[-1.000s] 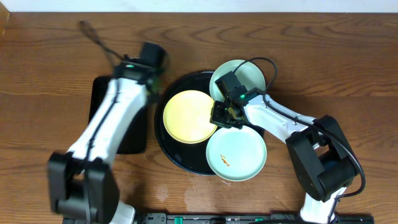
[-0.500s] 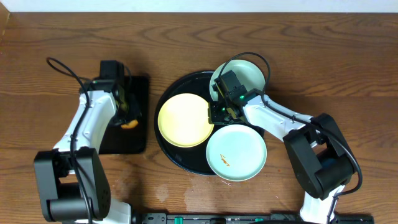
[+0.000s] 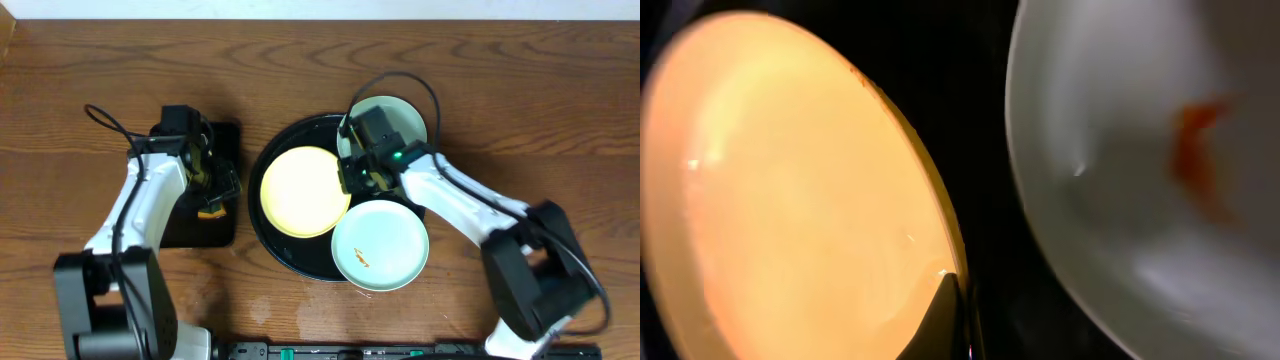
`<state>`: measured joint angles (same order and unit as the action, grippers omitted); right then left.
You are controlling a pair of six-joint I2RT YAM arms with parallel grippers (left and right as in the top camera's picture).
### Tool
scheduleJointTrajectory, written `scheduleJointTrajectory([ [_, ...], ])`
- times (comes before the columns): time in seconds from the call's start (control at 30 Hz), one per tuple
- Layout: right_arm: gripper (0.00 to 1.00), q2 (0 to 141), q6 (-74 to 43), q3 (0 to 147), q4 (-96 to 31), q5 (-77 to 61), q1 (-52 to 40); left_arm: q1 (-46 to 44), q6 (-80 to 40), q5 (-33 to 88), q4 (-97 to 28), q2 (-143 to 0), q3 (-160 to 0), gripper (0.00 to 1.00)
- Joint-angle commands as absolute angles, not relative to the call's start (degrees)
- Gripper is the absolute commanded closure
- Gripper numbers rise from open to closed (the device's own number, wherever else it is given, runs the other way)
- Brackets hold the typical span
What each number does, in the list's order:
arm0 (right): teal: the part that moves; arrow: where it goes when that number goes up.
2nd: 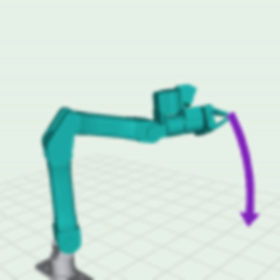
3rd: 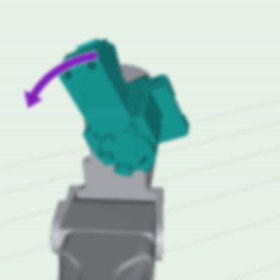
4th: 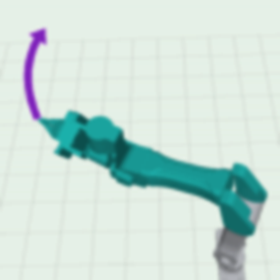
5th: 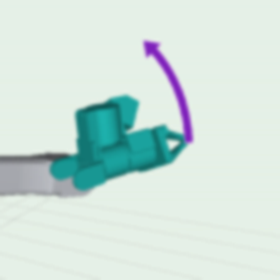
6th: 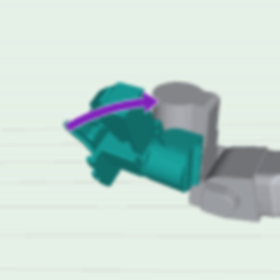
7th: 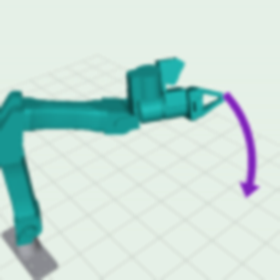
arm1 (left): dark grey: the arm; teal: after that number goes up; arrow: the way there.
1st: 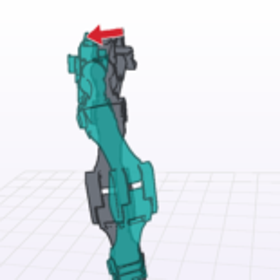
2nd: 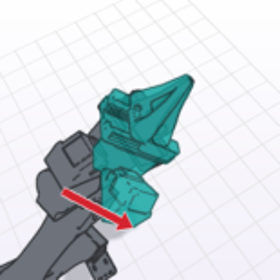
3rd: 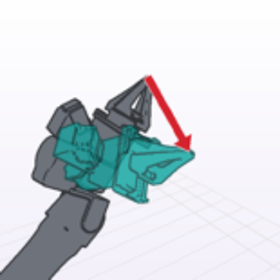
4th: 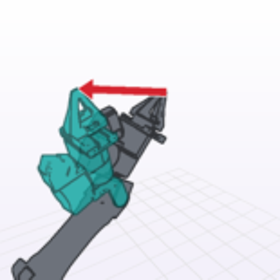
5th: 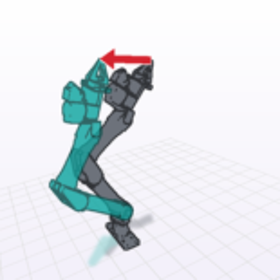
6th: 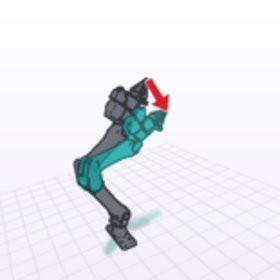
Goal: Clean dirty plates on tray and stack at the side
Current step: 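Return the sponge to the small black tray and release it, then move the right gripper to the yellow plate rim and grasp it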
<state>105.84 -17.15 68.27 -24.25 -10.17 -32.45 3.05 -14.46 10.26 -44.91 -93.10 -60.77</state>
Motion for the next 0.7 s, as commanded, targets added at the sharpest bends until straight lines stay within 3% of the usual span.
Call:
scheduleJointTrajectory([
  [0.0,0.99,100.62,-11.38,68.69,-24.49,-5.06,-32.71,3.2,-13.52,13.08,-45.56,-88.75,-62.87,0.21],
  [0.47,0.99,91.9,-4.12,68.93,-26.7,13.19,-36.38,3.2,-13.54,13.04,-46.19,-81.89,-62.87,0.15],
  [0.67,0.99,89.14,-5.21,68.9,-28.05,13.87,-37.17,3.2,-13.54,13.06,-46.19,-81.93,-62.87,0.15],
])
